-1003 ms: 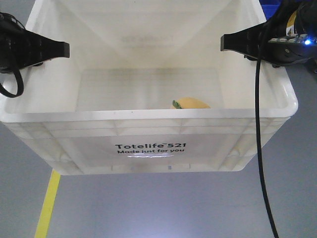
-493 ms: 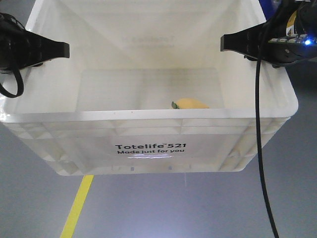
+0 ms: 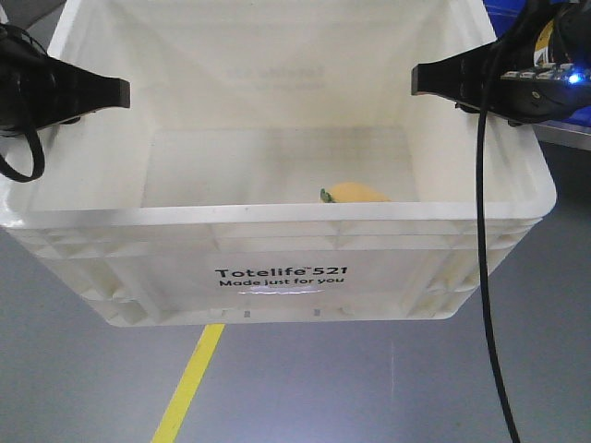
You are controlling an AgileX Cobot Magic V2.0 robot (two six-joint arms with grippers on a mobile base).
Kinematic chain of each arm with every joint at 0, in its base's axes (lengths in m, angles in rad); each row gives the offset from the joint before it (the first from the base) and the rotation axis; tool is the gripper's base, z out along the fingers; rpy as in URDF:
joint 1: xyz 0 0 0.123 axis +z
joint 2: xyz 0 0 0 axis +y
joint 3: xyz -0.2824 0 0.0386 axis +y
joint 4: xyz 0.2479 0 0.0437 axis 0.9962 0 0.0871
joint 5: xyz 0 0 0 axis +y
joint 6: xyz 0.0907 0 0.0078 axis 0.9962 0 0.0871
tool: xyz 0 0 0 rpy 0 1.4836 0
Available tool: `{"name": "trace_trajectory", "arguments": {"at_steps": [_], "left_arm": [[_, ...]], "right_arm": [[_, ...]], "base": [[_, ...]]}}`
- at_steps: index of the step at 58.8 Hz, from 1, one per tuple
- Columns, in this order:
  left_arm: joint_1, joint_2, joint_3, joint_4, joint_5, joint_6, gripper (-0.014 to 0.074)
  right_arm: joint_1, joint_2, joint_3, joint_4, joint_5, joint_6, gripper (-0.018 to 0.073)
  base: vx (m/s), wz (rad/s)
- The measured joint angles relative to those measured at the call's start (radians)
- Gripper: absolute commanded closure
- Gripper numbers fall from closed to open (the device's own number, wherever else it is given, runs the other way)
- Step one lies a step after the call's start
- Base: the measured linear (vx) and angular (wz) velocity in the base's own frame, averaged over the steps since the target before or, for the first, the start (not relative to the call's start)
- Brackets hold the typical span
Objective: Place moving items into box and shelve
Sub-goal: 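Keep the tote held in both grippers while the base drives on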
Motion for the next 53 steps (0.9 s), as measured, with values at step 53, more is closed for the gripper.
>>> {"name": "trace_trajectory", "arguments": {"at_steps": [53], "left_arm": [[0.000, 0.000, 0.000, 0.000, 0.003, 0.000, 0.0556]], "right_arm": [[0.000, 0.000, 0.000, 0.000, 0.000, 0.000, 0.0520]], "base": [[0.35, 0.15]]}}
